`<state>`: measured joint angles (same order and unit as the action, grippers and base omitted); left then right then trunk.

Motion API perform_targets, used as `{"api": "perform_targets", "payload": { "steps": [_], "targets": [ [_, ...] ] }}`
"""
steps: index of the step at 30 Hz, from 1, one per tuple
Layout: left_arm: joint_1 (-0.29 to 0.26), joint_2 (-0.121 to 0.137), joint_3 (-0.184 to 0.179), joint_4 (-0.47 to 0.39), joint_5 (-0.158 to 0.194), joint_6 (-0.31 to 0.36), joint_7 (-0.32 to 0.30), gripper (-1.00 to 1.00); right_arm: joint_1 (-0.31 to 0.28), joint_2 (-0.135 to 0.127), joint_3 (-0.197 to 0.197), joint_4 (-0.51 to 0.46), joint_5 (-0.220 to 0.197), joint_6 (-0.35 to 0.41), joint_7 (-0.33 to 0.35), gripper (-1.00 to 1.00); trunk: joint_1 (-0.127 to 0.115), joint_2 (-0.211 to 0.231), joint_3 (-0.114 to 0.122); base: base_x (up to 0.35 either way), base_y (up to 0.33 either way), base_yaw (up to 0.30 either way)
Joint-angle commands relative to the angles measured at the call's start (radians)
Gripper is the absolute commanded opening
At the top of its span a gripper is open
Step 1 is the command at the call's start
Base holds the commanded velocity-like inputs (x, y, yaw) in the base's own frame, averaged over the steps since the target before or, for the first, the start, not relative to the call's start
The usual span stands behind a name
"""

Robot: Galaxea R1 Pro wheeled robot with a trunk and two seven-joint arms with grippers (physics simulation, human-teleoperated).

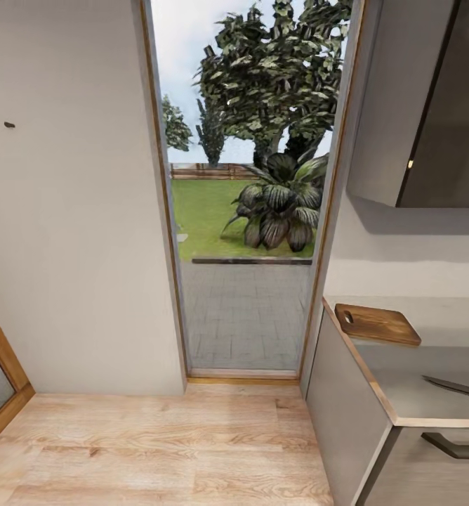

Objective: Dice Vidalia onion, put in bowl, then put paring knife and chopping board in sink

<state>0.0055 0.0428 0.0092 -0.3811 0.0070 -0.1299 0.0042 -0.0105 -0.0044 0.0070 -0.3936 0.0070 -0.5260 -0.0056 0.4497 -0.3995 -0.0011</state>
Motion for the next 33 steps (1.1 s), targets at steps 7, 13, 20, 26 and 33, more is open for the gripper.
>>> {"api": "perform_targets", "payload": {
  "steps": [7,13,20,26,33],
  "targets": [
    [0.001,0.0,0.0,-0.001,0.001,-0.002,0.0,1.0,0.0,0.0,0.001,0.001,0.002,-0.003,-0.001,1.0,0.0,0.0,0.0,0.0,0.0,0.0],
    [0.001,0.0,0.0,-0.001,0.001,-0.002,-0.001,1.0,0.0,0.0,0.001,0.001,0.002,-0.003,-0.001,1.0,0.0,0.0,0.0,0.0,0.0,0.0],
    [0.001,0.0,0.0,0.002,0.001,-0.002,-0.001,1.0,0.0,0.0,0.001,0.001,0.001,-0.002,-0.001,1.0,0.0,0.0,0.0,0.0,0.0,0.0],
    [0.001,0.0,0.0,0.003,0.001,-0.002,-0.001,1.0,0.0,0.0,0.001,0.001,0.001,-0.002,-0.001,1.0,0.0,0.0,0.0,0.0,0.0,0.0],
    [0.001,0.0,-0.001,0.002,0.0,-0.002,-0.001,1.0,0.0,0.002,-0.001,0.001,0.001,0.005,-0.002,1.0,0.0,0.0,0.0,0.0,0.0,0.0]
  ]
}}
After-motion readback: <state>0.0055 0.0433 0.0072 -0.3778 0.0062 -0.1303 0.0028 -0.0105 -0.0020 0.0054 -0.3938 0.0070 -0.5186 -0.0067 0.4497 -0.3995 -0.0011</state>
